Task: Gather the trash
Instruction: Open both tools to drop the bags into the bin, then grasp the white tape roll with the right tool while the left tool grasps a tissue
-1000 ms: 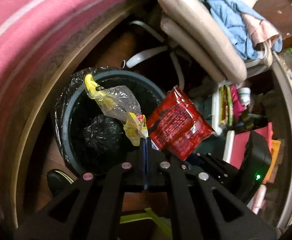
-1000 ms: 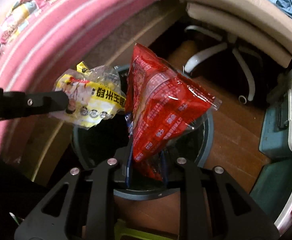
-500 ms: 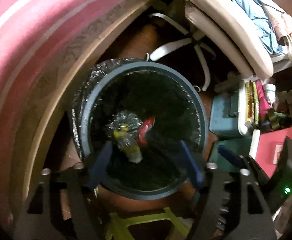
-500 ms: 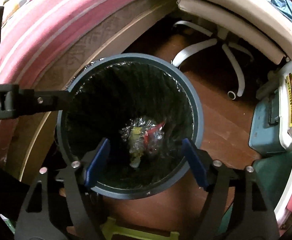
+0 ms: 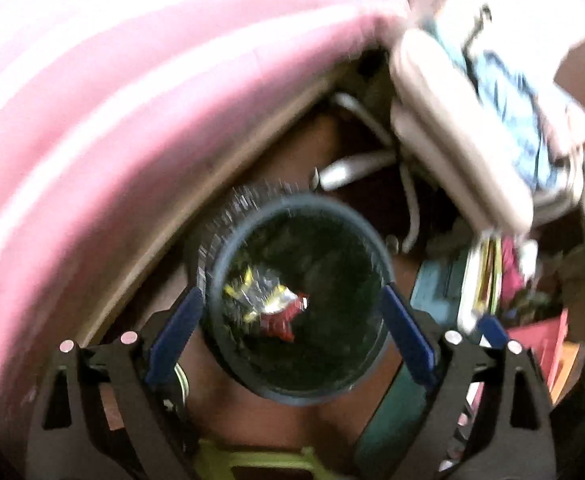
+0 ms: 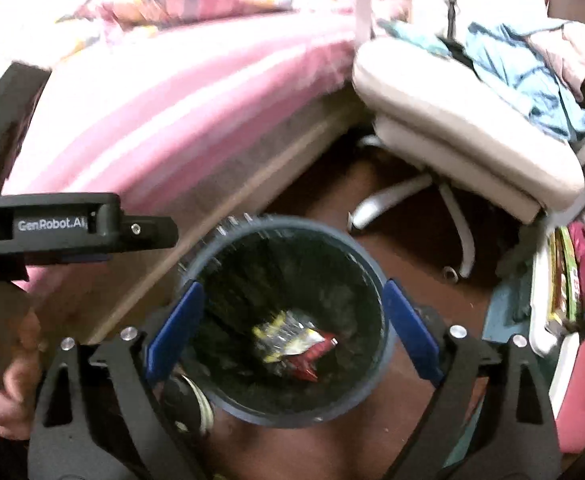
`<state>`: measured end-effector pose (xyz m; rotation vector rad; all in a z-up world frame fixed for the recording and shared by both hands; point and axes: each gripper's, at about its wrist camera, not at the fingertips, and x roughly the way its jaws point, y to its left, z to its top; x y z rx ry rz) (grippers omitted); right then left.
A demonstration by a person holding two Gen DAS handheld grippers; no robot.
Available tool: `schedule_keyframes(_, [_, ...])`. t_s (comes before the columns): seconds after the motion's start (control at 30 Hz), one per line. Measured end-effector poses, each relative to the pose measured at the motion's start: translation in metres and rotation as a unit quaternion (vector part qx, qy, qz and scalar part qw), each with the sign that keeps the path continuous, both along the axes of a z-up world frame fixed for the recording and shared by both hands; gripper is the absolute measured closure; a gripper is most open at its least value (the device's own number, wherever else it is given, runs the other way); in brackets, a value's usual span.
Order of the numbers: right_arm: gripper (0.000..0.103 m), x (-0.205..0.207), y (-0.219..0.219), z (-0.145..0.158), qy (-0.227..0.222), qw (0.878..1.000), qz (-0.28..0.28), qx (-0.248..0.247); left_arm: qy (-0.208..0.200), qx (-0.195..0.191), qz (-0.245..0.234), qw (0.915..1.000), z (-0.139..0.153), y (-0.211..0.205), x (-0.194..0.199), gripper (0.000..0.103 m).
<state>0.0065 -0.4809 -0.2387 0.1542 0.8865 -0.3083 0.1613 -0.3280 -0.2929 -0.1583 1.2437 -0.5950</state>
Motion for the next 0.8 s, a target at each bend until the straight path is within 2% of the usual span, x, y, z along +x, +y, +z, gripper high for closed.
schedule_keyframes(0.07, [0.013, 0.003, 0.007, 0.019, -0.021, 1.000, 0.015, 0.010, -0.024, -0.020, 0.034, 0.9989, 0.019, 0.021, 0.000, 0.015])
schedule_keyframes(0.17, [0.012, 0.008, 0.024, 0.052, -0.062, 0.997, 0.042, 0.033, -0.038, -0.057, 0.081, 0.9944, 0.040, 0.055, -0.001, 0.015])
schedule_keyframes(0.27, [0.012, 0.019, 0.052, 0.083, -0.098, 0.992, 0.068, 0.052, -0.067, -0.108, 0.126, 0.9838, 0.068, 0.098, -0.004, 0.015])
schedule_keyframes(0.37, [0.012, 0.038, 0.096, 0.116, -0.132, 0.983, 0.112, 0.063, -0.135, -0.125, 0.160, 0.9699, 0.111, 0.146, -0.013, 0.012])
schedule_keyframes(0.43, [0.012, 0.052, 0.121, 0.131, -0.144, 0.976, 0.141, 0.079, -0.182, -0.116, 0.181, 0.9595, 0.138, 0.186, -0.019, 0.012])
schedule_keyframes(0.53, [0.012, 0.079, 0.170, 0.147, -0.150, 0.966, 0.190, 0.094, -0.211, -0.091, 0.219, 0.9483, 0.156, 0.245, -0.024, 0.011])
schedule_keyframes(0.63, [0.012, 0.108, 0.221, 0.155, -0.145, 0.956, 0.232, 0.103, -0.223, -0.067, 0.261, 0.9369, 0.162, 0.303, -0.024, 0.011])
schedule_keyframes(0.67, [0.012, 0.120, 0.240, 0.155, -0.139, 0.953, 0.245, 0.107, -0.228, -0.049, 0.282, 0.9307, 0.161, 0.330, -0.023, 0.010])
schedule_keyframes(0.8, [0.012, 0.163, 0.299, 0.136, -0.106, 0.947, 0.276, 0.123, -0.221, -0.018, 0.326, 0.9188, 0.151, 0.394, -0.010, 0.010])
